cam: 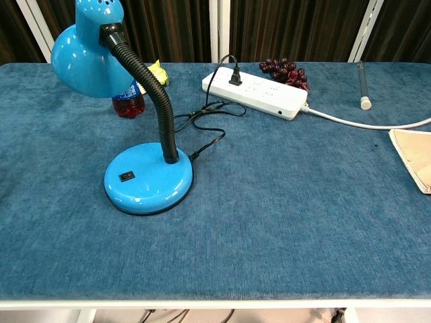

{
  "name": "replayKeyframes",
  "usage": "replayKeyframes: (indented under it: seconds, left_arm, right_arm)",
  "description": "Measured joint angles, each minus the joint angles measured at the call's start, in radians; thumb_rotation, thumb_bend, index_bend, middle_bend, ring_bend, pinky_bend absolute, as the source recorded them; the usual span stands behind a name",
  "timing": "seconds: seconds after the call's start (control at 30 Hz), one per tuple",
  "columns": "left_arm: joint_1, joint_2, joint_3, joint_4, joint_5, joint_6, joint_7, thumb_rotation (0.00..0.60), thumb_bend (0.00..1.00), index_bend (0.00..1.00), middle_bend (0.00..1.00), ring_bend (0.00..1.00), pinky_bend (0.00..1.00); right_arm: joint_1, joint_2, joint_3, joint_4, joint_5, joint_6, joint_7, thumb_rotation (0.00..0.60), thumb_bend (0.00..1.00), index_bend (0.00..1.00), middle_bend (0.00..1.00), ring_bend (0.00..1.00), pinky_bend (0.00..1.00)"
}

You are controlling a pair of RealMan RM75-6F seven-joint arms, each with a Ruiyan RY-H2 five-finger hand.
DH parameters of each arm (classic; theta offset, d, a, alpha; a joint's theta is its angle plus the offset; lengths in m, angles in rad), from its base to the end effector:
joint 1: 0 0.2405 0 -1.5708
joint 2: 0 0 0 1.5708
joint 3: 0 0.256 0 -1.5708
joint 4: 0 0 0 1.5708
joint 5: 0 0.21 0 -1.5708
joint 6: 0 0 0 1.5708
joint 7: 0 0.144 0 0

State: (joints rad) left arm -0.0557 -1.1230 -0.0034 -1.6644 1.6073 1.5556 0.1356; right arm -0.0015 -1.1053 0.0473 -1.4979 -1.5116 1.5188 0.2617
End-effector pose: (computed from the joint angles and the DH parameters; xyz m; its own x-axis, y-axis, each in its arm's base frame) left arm -0.2907 0.1610 0.1509 0.4705 -0.0195 0.8822 0.8782 -0.0871 -0.4703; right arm -0.3447 -0.1531 0.1793 0.2706 0.0112 0.9626 -0.9610 0.0631 0.2694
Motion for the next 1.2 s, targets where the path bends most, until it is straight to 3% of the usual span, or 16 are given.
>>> replayKeyframes:
  seconds: [0.37, 0.5, 0.6, 0.83, 1.0, 1.2]
  left_arm:
    - [-0.001, 0.000, 0.004, 0.001, 0.011, 0.001, -0.001, 0.600, 0.05, 0.11, 0.14, 0.04, 0.11]
    - [-0.007, 0.007, 0.009, -0.009, 0.024, -0.009, -0.017, 0.600, 0.06, 0.10, 0.31, 0.24, 0.33]
    - [-0.020, 0.009, 0.015, -0.006, 0.045, -0.024, -0.027, 0.600, 0.07, 0.10, 0.41, 0.31, 0.42]
    - [-0.057, -0.016, 0.025, -0.006, 0.089, -0.070, -0.003, 0.600, 0.21, 0.10, 0.66, 0.65, 0.69]
    - [-0.104, -0.044, 0.037, -0.048, 0.119, -0.155, 0.047, 0.600, 0.34, 0.11, 0.75, 0.76, 0.79]
    - [-0.170, -0.114, 0.031, -0.091, 0.121, -0.274, 0.171, 0.600, 0.37, 0.11, 0.76, 0.79, 0.82]
  right_arm:
    - [-0.001, 0.000, 0.001, 0.001, 0.000, 0.002, 0.003, 0.600, 0.06, 0.00, 0.00, 0.00, 0.00]
    - [0.003, 0.001, 0.002, -0.002, -0.001, -0.001, 0.001, 0.600, 0.08, 0.00, 0.00, 0.00, 0.00]
    - [0.005, 0.001, 0.002, -0.003, 0.002, -0.009, -0.002, 0.600, 0.13, 0.00, 0.00, 0.00, 0.00]
    - [0.007, -0.001, 0.002, -0.003, 0.004, -0.012, 0.002, 0.600, 0.14, 0.00, 0.00, 0.00, 0.00]
    - [0.009, -0.002, 0.001, -0.004, -0.001, -0.014, 0.003, 0.600, 0.14, 0.00, 0.00, 0.00, 0.00]
    - [0.012, 0.001, 0.003, -0.005, 0.009, -0.023, 0.011, 0.600, 0.14, 0.00, 0.00, 0.00, 0.00]
